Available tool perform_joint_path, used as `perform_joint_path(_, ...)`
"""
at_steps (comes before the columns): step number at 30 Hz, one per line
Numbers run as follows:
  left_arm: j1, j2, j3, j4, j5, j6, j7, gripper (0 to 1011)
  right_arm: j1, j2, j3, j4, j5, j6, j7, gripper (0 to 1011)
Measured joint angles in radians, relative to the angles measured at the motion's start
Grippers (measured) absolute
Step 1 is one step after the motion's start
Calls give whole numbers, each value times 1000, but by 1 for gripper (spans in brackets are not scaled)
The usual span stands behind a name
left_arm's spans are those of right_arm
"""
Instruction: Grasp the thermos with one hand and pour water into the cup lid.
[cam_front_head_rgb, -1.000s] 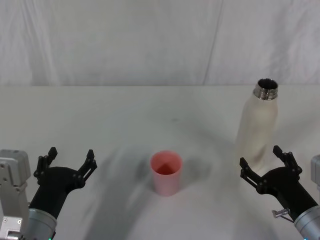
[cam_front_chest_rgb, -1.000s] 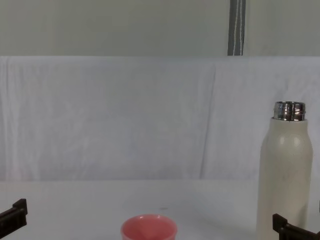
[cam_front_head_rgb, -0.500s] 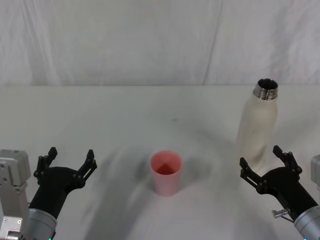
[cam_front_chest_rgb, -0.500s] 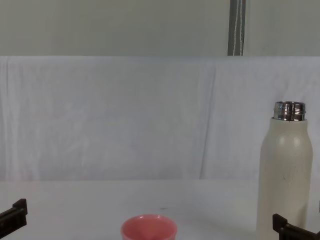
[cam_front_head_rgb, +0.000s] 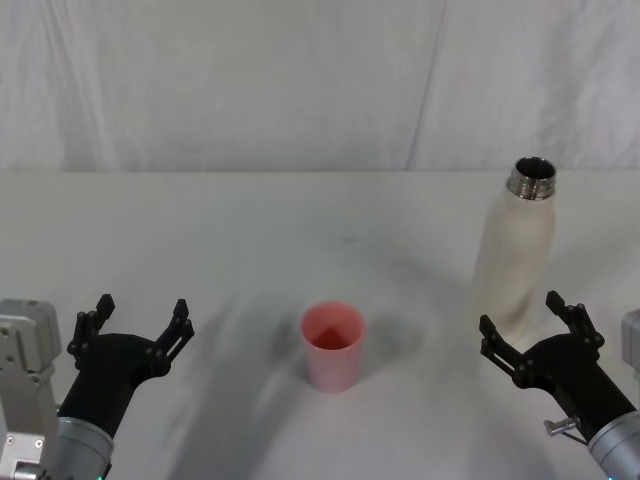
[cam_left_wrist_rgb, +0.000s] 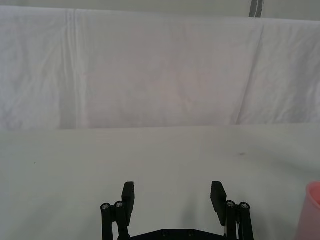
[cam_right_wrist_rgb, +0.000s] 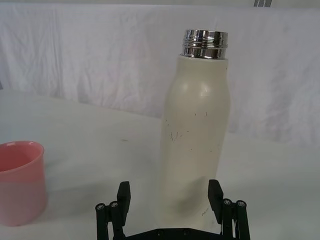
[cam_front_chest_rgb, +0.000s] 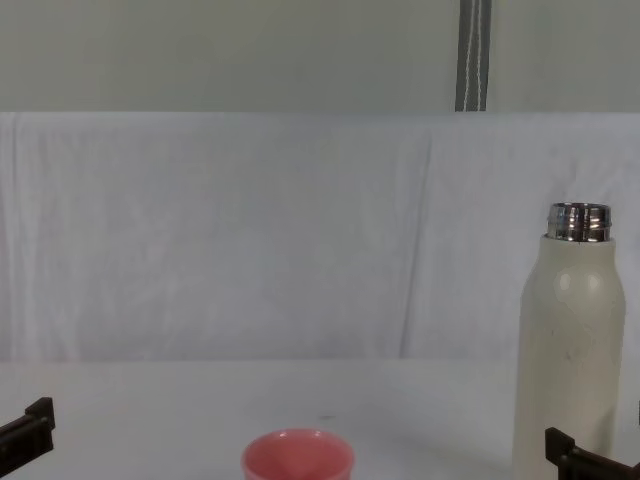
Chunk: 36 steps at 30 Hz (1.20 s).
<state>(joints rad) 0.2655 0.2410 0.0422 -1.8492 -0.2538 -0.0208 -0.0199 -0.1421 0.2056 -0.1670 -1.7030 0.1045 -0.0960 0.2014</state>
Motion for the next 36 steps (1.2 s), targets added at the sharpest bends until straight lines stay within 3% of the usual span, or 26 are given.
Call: perform_joint_path(36, 0, 0, 0, 0, 0, 0, 0, 1001, 0, 0, 0, 0, 0, 0, 0, 1001)
